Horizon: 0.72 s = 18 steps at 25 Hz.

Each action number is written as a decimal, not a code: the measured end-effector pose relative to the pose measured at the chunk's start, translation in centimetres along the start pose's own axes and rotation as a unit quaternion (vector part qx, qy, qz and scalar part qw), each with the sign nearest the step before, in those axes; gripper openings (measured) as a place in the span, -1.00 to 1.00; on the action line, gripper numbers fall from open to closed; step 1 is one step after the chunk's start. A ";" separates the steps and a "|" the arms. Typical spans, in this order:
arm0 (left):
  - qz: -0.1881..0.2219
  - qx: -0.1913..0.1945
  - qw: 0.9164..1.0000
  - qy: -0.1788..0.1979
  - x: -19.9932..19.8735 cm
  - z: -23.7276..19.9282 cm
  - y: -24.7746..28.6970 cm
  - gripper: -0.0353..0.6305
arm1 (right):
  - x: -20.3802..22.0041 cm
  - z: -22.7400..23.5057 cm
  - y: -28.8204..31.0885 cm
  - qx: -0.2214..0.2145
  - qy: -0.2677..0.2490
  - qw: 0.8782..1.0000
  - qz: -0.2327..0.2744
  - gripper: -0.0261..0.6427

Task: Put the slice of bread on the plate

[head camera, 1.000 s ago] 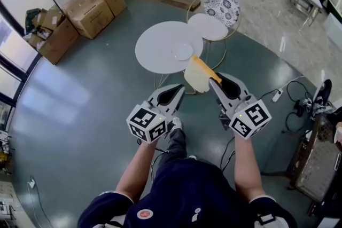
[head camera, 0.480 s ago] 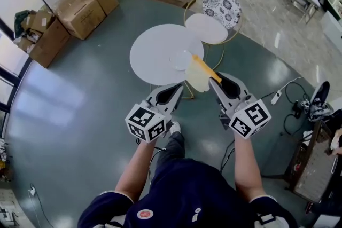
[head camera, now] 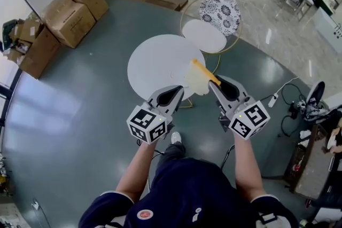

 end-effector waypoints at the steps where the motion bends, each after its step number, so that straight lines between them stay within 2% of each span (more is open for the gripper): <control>1: 0.000 0.002 1.000 -0.001 -0.2 -0.9 0.1 -0.88 | -0.1 0.2 0.7 0.004 -0.002 1.000 -0.002 -0.66; 11: -0.013 0.016 1.000 -0.014 -0.5 -6.9 0.5 -0.88 | 0.7 1.5 6.2 0.031 0.007 0.999 -0.013 -0.66; 18: -0.045 -0.002 0.999 -0.027 1.6 -10.1 0.8 -0.88 | 3.3 2.8 9.4 0.039 0.021 0.998 -0.038 -0.66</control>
Point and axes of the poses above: the fingertips, and each gripper's own axes: y forward along the fingers, z to its right, x out of its underside, the point moved 10 cm from there along -y, backward along the fingers, and after that the axes turned 15 degrees about x, right-handed, at the moved point
